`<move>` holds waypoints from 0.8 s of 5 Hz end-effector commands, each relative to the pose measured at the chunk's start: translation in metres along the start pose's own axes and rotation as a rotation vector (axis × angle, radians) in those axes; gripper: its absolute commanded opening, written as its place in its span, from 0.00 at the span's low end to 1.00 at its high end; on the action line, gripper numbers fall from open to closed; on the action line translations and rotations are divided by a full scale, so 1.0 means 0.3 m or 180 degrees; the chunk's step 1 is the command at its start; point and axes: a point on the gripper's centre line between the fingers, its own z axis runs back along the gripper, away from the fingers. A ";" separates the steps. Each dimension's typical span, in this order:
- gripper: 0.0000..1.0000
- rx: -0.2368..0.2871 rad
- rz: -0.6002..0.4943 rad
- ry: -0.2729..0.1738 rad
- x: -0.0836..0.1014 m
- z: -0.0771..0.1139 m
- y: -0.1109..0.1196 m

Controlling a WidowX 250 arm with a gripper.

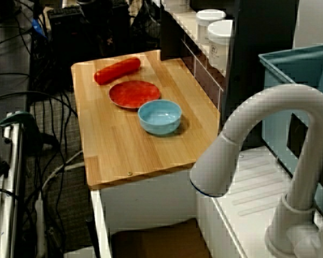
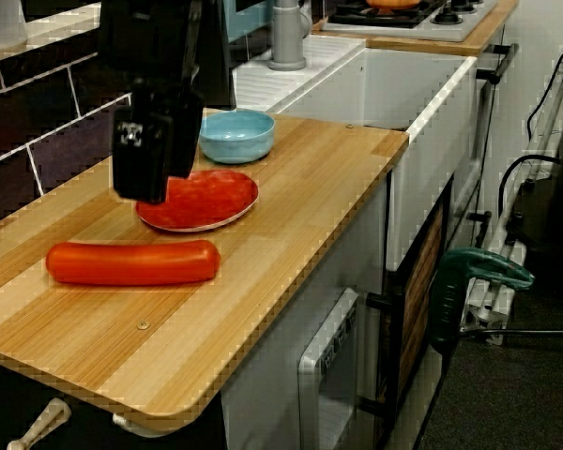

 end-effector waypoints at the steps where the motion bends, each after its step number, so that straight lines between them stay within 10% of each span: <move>1: 1.00 -0.0218 0.0252 -0.0059 0.091 -0.048 0.075; 4: 1.00 -0.0235 0.0377 0.0097 0.098 -0.128 0.075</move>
